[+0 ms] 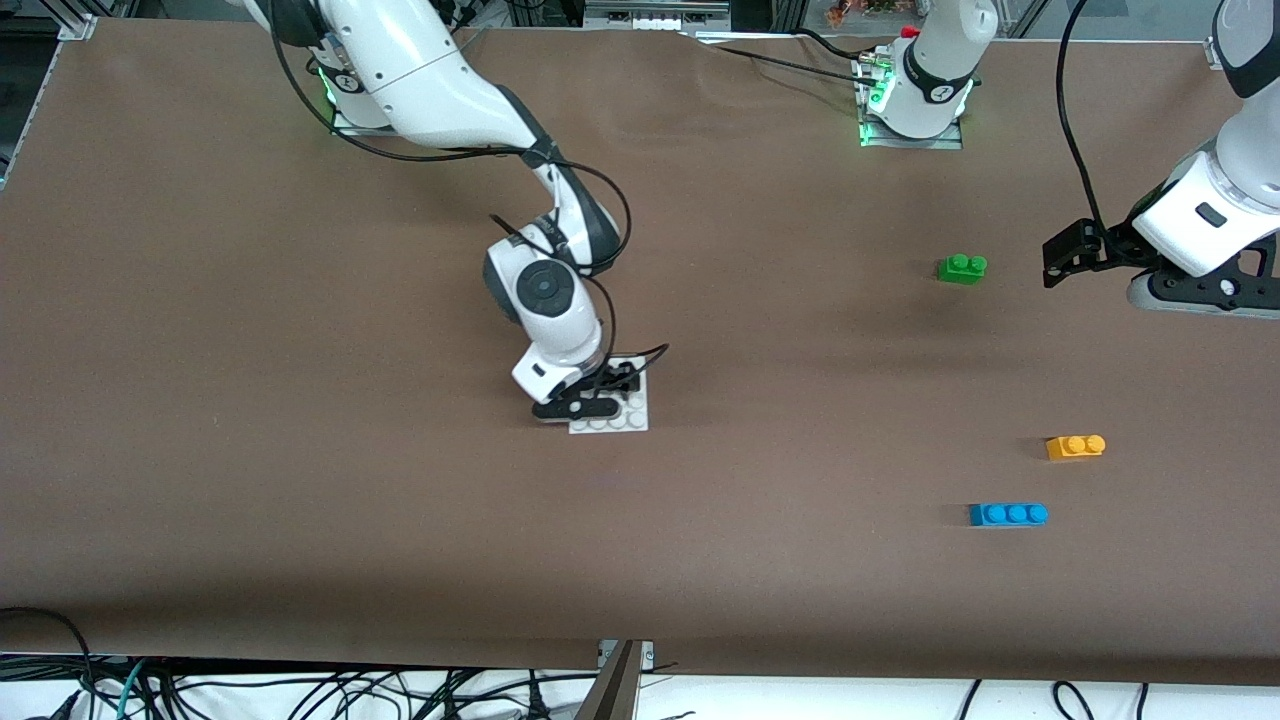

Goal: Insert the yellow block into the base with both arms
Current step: 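Slide the white base plate with the right gripper toward the table center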

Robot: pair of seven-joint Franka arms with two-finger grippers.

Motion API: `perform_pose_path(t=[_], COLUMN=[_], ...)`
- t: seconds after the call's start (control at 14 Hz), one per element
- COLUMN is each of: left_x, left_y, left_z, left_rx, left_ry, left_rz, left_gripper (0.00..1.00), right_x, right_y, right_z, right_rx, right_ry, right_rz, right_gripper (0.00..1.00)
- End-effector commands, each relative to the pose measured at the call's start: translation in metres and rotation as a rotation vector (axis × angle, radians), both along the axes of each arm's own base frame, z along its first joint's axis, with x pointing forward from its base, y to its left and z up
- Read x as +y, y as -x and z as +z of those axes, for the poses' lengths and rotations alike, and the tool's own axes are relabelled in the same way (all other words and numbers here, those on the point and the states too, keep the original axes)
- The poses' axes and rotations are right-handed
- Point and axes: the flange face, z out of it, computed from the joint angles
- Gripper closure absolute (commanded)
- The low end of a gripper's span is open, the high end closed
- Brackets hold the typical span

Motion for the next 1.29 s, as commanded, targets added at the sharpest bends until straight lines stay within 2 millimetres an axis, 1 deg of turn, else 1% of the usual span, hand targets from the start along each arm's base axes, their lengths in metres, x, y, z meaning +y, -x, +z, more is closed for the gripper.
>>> perform_pose_path(t=[0.0, 0.14, 0.43, 0.57, 0.72, 0.86, 1.0, 1.07, 1.15, 1.22], left_x=[-0.001, -0.001, -0.001, -0.001, -0.001, -0.001, -0.001, -0.001, -0.001, -0.001], left_y=[-0.004, -0.003, -0.003, -0.004, -0.003, -0.003, -0.003, -0.003, -0.003, -0.003], left_z=[0.004, 0.005, 0.005, 0.004, 0.005, 0.005, 0.005, 0.005, 0.005, 0.005], left_rx=[-0.003, -0.004, -0.006, -0.003, -0.004, -0.006, -0.004, -0.004, -0.004, -0.004], left_ry=[0.018, 0.018, 0.016, 0.018, 0.018, 0.018, 0.018, 0.018, 0.018, 0.018], left_rz=[-0.012, -0.012, -0.012, -0.012, -0.012, -0.012, -0.012, -0.012, -0.012, -0.012], left_gripper=[0.00, 0.00, 0.00, 0.00, 0.00, 0.00, 0.00, 0.00, 0.00, 0.00], right_x=[0.041, 0.057, 0.074, 0.078, 0.078, 0.074, 0.066, 0.066, 0.064, 0.063], right_y=[0.019, 0.029, 0.042, 0.042, 0.041, 0.034, 0.019, 0.015, 0.013, 0.010], right_z=[-0.023, -0.029, -0.033, -0.035, -0.031, -0.019, -0.004, 0.008, 0.015, 0.028], right_rx=[-0.007, -0.021, -0.019, -0.023, -0.031, -0.048, -0.081, -0.096, -0.090, -0.087], right_ry=[-0.037, -0.060, -0.080, -0.089, -0.099, -0.094, -0.093, -0.093, -0.073, -0.060], right_rz=[-0.017, -0.048, -0.102, -0.116, -0.129, -0.121, -0.123, -0.119, -0.108, -0.097], right_gripper=[0.00, 0.00, 0.00, 0.00, 0.00, 0.00, 0.00, 0.00, 0.00, 0.00])
